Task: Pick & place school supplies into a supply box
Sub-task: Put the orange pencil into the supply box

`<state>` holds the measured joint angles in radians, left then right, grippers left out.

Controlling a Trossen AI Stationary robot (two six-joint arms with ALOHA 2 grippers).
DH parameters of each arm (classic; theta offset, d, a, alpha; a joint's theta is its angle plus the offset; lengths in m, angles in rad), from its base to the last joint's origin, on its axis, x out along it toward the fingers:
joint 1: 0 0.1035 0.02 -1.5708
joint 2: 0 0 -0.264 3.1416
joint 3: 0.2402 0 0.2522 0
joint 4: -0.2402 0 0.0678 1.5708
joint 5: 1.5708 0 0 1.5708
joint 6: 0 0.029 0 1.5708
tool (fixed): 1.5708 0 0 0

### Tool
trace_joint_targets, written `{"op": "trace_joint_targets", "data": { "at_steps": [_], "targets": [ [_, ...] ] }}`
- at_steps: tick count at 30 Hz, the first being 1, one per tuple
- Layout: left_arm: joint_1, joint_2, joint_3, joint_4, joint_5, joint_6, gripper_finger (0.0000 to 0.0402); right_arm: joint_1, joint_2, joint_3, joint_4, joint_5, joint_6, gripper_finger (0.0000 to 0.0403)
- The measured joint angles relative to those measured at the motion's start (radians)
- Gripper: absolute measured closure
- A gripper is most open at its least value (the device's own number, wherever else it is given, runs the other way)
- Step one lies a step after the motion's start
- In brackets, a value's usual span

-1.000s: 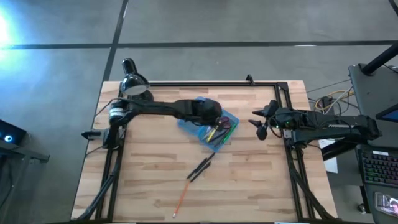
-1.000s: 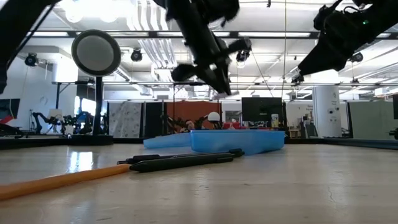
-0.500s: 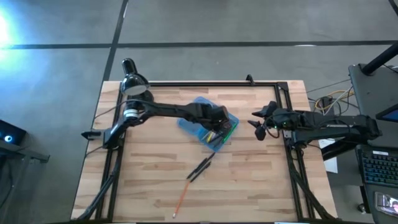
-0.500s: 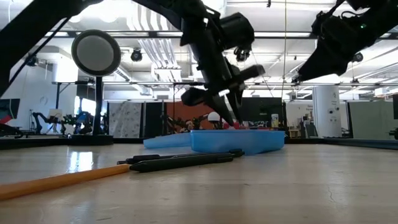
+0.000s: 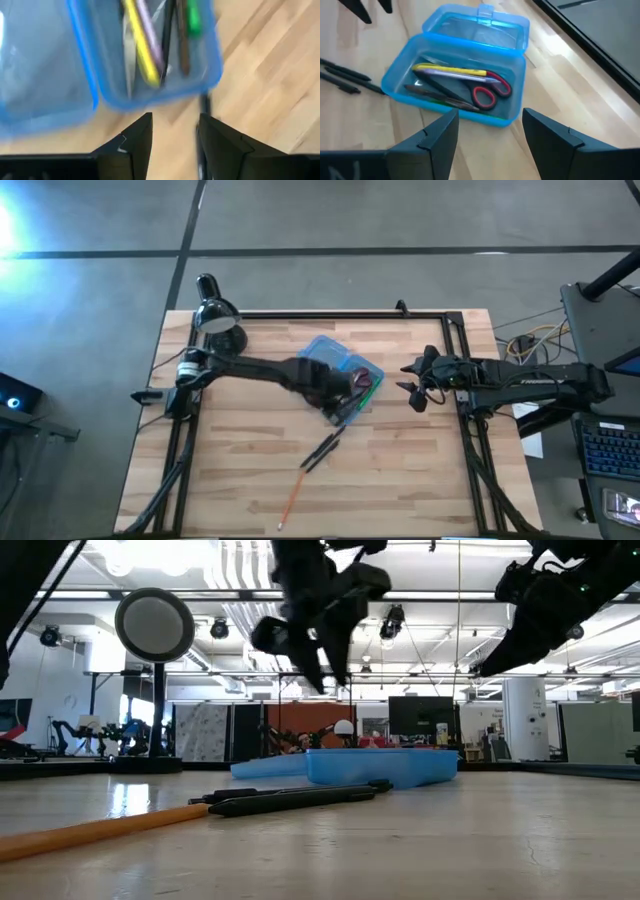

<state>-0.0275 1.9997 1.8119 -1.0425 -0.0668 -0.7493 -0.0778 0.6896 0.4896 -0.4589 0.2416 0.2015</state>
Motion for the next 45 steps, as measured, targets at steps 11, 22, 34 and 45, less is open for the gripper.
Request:
{"op": "trace_joint_targets", "data": {
  "at_steps": [11,22,34,45],
  "targets": [
    [-0.244,-0.008,-0.04,-0.086,-0.004,-0.431,0.0255,-0.006,0.128,0.041,0.008,-0.181,-0.021,0.0193],
    [-0.443,-0.018,-0.156,-0.004,-0.013,-0.821,0.0255,-0.006,0.382,0.21,0.006,-0.186,-0.025,0.0193],
    [-0.544,0.022,-0.283,0.238,-0.03,-0.995,0.0255,-0.006,0.526,0.348,-0.11,-0.16,-0.009,0.0193],
    [-0.545,0.069,-0.335,0.262,-0.038,-0.981,0.0257,-0.005,0.516,0.358,-0.113,-0.134,0.087,0.0193]
  ]
}}
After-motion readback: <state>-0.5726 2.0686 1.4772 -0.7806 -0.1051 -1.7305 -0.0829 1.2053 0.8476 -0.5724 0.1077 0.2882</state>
